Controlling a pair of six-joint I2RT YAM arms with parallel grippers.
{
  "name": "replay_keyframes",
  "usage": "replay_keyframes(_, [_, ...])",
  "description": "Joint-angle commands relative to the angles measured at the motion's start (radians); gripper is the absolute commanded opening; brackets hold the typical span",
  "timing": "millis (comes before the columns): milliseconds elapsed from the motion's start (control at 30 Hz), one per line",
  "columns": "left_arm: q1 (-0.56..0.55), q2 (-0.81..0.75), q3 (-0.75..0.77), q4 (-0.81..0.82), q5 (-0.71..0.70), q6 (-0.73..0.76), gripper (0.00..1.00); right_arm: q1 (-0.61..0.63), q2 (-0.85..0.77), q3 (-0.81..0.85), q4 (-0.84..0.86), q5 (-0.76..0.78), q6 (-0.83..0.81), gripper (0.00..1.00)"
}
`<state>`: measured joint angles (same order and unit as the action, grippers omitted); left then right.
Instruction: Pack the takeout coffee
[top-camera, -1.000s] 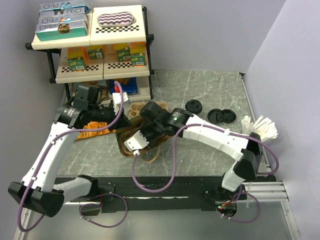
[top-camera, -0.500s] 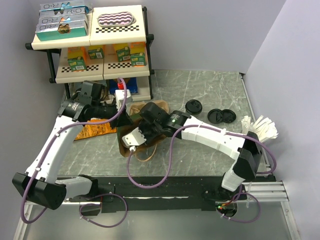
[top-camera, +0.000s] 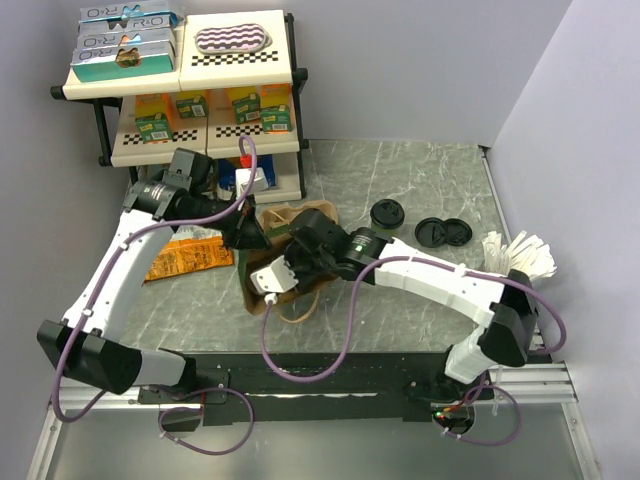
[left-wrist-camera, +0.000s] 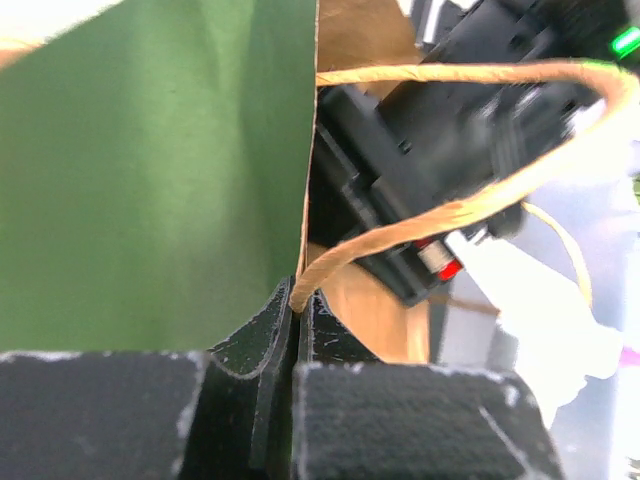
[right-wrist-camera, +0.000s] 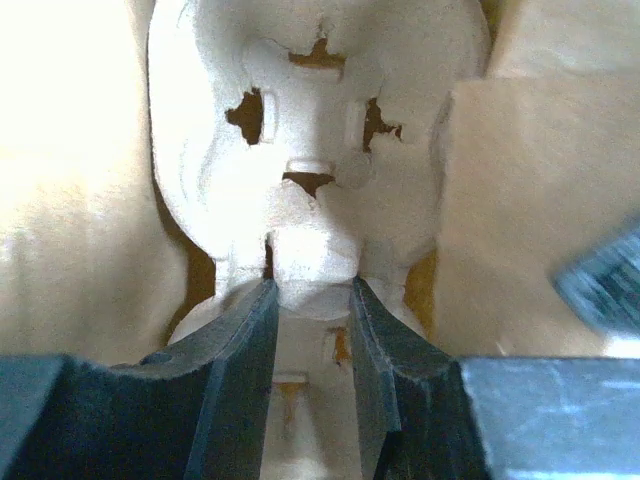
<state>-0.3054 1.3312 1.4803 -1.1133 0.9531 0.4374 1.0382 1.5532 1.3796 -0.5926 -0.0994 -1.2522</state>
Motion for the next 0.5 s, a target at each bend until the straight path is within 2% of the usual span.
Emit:
replay_keyframes(0, [-0.001, 0.011, 0.011, -0.080, 0.121, 0.000, 0.01, 0.002, -0.065, 0.059, -0.068, -0.037, 0.020, 0.00])
replay_keyframes(167, [-0.001, -0.018, -0.025, 0.004, 0.142, -0.065, 0.01, 0.005, -0.021, 0.078, -0.118, -0.042, 0.060, 0.00])
replay_keyframes(267, [-0.001, -0.003, -0.029, -0.023, 0.176, -0.042, 0.01, 0.005, 0.001, 0.090, -0.113, -0.040, 0.053, 0.00])
replay_keyframes(333, [-0.001, 0.039, -0.008, -0.101, 0.209, -0.013, 0.01, 0.002, 0.013, 0.130, -0.134, -0.043, 0.054, 0.00])
replay_keyframes(467, [0.005, 0.080, -0.020, -0.142, 0.260, 0.003, 0.01, -0.010, 0.034, 0.199, -0.254, -0.101, 0.057, 0.00])
